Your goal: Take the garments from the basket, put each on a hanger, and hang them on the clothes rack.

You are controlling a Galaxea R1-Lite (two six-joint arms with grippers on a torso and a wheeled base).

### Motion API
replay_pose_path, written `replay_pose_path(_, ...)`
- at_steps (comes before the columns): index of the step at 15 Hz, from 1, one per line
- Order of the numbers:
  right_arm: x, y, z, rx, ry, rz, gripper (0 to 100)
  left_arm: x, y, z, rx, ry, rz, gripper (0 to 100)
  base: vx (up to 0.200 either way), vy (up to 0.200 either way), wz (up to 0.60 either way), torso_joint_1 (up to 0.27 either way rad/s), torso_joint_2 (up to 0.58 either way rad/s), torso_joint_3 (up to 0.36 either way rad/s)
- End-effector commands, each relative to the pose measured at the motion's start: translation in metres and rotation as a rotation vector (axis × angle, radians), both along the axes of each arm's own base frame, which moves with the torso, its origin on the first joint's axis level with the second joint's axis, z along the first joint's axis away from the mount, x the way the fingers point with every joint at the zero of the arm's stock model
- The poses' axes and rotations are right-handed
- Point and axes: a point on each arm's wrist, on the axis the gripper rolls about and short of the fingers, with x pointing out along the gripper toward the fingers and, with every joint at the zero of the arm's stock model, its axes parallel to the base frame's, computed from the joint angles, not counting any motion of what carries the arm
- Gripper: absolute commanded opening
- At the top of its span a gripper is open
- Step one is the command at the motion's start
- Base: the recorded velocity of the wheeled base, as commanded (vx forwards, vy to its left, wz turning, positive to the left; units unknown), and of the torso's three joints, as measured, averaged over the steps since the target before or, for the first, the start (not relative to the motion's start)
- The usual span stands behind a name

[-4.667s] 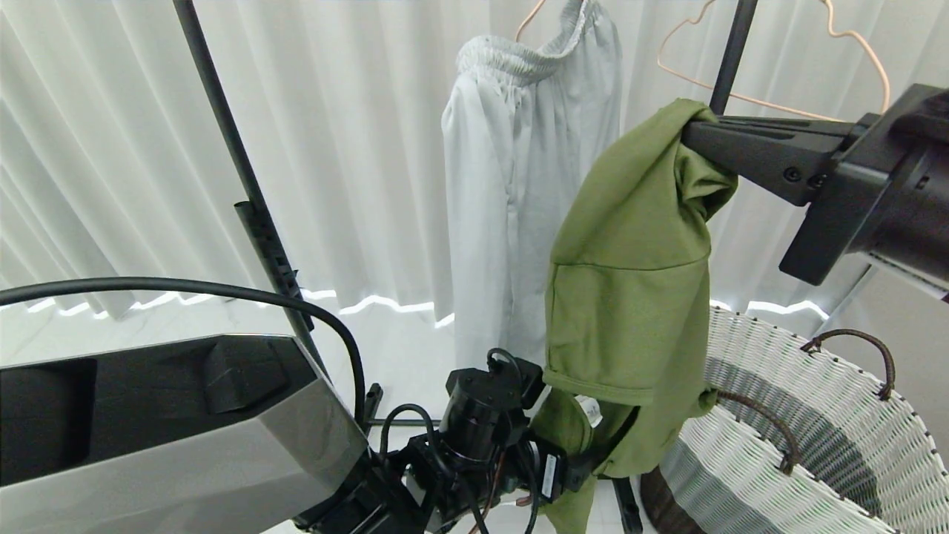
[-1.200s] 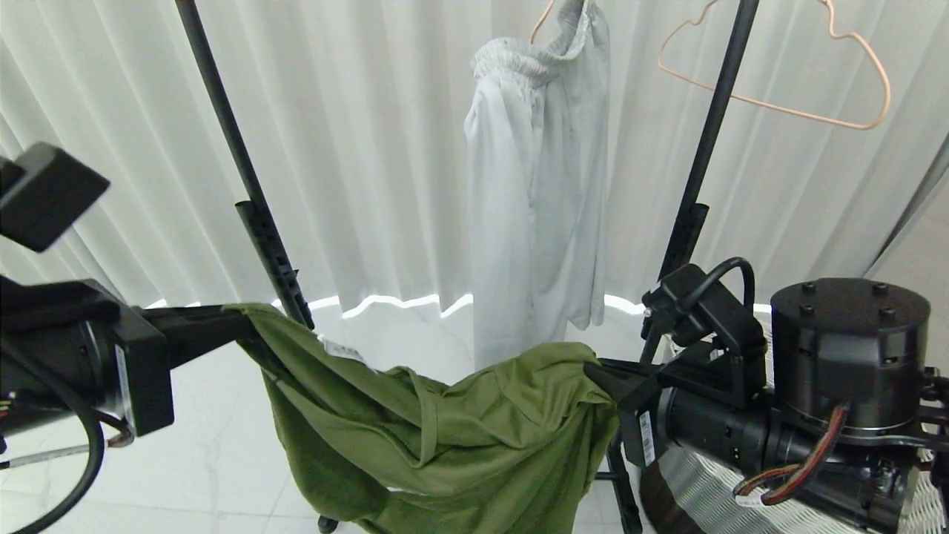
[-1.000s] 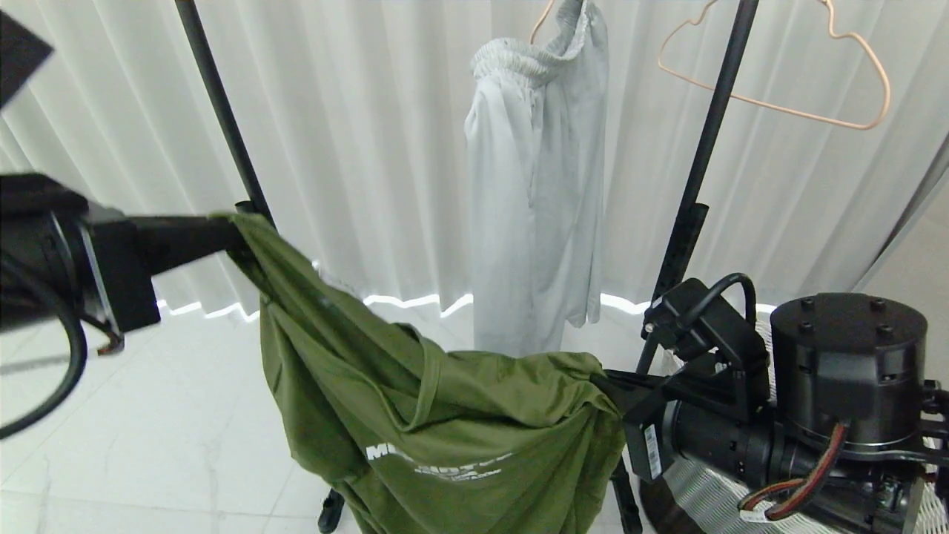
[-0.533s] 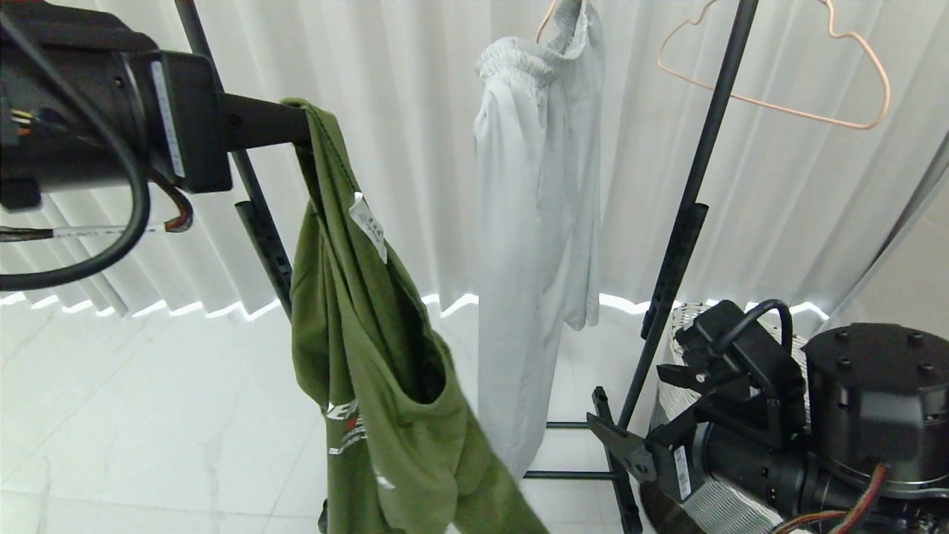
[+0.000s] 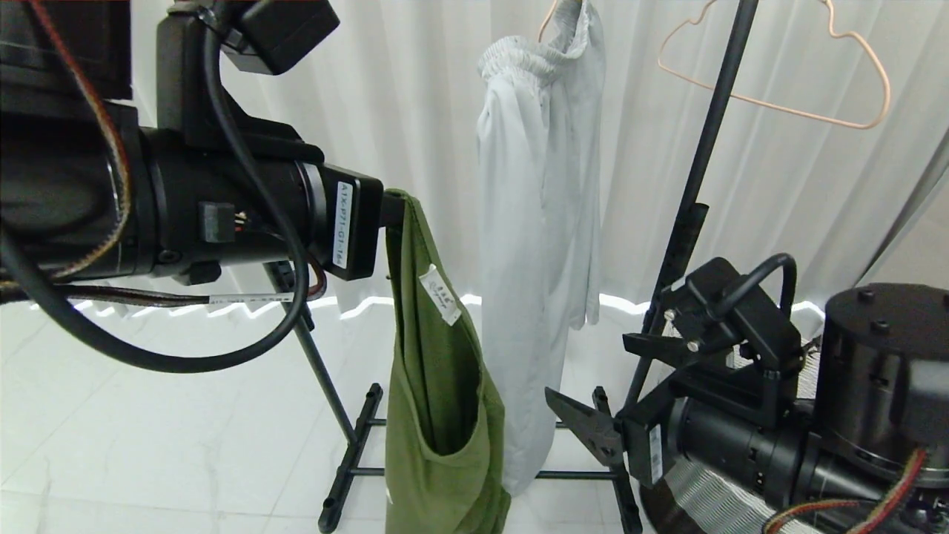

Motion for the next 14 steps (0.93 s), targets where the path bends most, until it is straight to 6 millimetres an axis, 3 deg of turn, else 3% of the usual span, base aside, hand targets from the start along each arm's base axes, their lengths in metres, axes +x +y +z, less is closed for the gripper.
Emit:
replay_pose_path(1,0.004,0.021,0.002,0.004,-0.001,0.024,100,0.000,-0.006,-0.004,0.007,0.011,-0.018,0,0.000,0.000,0.00,0.000,0.00,0.000)
replay_pose_path(5,0.016,0.047,-0.005,-0.021,0.005,0.024,100,-0.005,-0.010,-0.002,0.015,-0.005,-0.002,0,0.000,0.000,0.00,0.000,0.00,0.000)
replay_pose_path(14,0.036,0.039,-0.022,-0.121,0.050,-0.080,100,-0.031,-0.021,0.005,-0.003,-0.032,-0.108,0,0.000,0.000,0.00,0.000,0.00,0.000)
